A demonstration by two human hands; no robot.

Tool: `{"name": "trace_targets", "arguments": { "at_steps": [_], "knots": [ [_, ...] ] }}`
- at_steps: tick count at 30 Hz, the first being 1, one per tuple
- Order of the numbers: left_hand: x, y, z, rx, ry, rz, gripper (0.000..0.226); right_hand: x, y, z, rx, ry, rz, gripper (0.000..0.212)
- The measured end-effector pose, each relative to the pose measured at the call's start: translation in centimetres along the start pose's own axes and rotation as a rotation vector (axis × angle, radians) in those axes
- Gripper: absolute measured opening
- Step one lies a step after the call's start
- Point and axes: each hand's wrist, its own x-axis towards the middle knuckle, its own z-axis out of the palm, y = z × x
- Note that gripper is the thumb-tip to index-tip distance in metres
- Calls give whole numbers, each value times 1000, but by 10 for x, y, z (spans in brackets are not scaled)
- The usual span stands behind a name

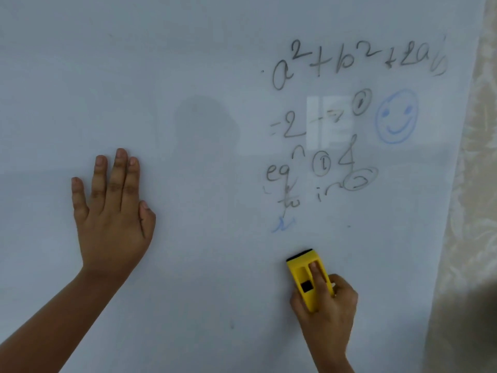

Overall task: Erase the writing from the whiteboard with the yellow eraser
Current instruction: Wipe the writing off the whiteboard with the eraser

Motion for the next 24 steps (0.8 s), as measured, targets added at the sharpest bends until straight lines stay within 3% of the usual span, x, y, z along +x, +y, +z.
{"name": "trace_targets", "arguments": {
  "at_steps": [3,8,11,16,19,24],
  "knots": [
    [0,0,0,8,-12,-12,55,26,-17,5,15,125,133,68],
    [-1,1,-1,17,-25,-13,55,-7,-58,27,-11,-90,-187,69],
    [-3,1,-1,25,-20,-18,55,-58,-49,33,-49,-233,-383,68],
    [-3,2,-2,31,-26,-19,56,-69,7,13,-159,-200,-459,47],
    [-5,4,-3,29,-28,-32,55,-29,21,-9,-173,-131,-341,46],
    [-9,6,-3,21,-23,-60,56,67,-14,-24,-97,65,114,56]
  ]
}}
